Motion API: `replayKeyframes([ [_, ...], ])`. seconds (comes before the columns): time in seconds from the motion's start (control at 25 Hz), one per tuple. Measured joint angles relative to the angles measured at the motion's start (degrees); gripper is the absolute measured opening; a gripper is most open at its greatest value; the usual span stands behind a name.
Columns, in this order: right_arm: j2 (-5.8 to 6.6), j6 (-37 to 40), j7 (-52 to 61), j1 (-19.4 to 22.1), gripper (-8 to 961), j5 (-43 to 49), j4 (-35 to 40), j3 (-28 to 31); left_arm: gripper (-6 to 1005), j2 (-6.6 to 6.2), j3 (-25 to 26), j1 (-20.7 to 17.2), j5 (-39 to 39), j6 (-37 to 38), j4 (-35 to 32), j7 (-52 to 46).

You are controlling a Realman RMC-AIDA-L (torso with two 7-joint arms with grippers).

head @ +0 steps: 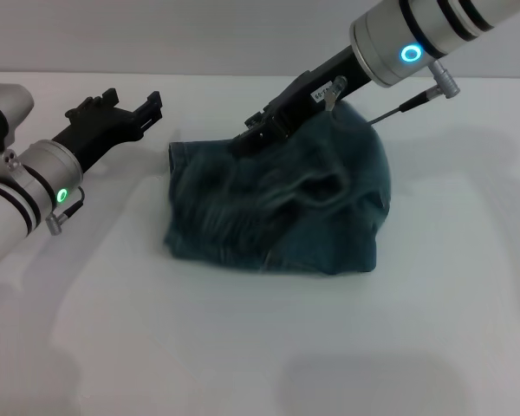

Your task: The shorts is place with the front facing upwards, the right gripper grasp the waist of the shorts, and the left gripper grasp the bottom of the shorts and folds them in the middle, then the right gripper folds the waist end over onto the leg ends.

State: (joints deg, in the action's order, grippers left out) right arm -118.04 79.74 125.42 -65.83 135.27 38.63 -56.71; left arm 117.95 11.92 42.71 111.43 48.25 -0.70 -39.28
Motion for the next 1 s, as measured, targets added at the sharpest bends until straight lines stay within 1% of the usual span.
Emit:
replayKeyframes([
  [0.16, -0.11, 0.47, -0.1, 0.07, 360, 0.01, 0.38, -0.19, 754, 0.02, 0.02, -0.06, 0.05, 0.01, 0.0, 0.01],
  [0.24, -0.12, 0.21, -0.41, 0.51, 571, 0.01, 1.0, -0.41, 754, 0.06, -0.19, -0.09, 0.19, 0.26, 0.32, 0.02],
  [0.36, -0.22, -1.35, -0.57, 2.4, 627, -0.12, 2.77, -0.33, 754, 0.06, -0.43, -0.09, 0.22, 0.73, 0.72, 0.02],
  [0.44, -0.43, -3.77, -0.64, 5.22, 664, -0.76, 5.44, -0.12, 754, 0.04, -1.53, -0.09, 0.24, 2.49, 1.38, -0.18],
  [0.48, -0.5, -5.1, -0.64, 6.61, 664, -1.33, 6.61, -0.01, 754, 0.04, -2.1, -0.14, 0.26, 3.6, 1.74, -0.41],
  [0.56, -0.54, -8.83, -0.69, 10.88, 664, -4.4, 9.17, 0.17, 754, 0.04, -2.1, -0.14, 0.26, 3.6, 1.74, -0.41],
  [0.64, -0.3, -12.35, -1.22, 15.45, 664, -8.73, 10.98, 0.86, 754, -0.01, -2.66, -1.16, 0.33, 9.76, 3.8, -1.65],
  [0.76, 0.14, -15.99, -3.45, 21.68, 664, -15.19, 12.32, 3.26, 754, -0.03, -3.26, -1.5, 0.4, 12.05, 4.71, -3.13],
  [0.84, 0.3, -18.22, -6.2, 25.5, 665, -19.64, 12.36, 6.74, 754, 0.03, -5.86, -1.64, 0.4, 14.9, 5.3, -6.2],
  [0.92, 0.34, -19.69, -8.78, 28.06, 665, -22.5, 11.81, 9.99, 754, 0.08, -6.77, -1.61, 0.4, 15.61, 5.33, -7.24],
  [0.96, 0.38, -20.52, -10.41, 29.49, 665, -23.98, 11.25, 11.95, 754, 0.12, -8.2, -1.46, 0.4, 16.39, 5.33, -8.61],
  [1.0, 0.48, -21.06, -11.7, 30.56, 665, -25.04, 10.54, 13.59, 754, 0.2, -12.06, -0.79, 0.41, 18.41, 5.56, -12.1],
])
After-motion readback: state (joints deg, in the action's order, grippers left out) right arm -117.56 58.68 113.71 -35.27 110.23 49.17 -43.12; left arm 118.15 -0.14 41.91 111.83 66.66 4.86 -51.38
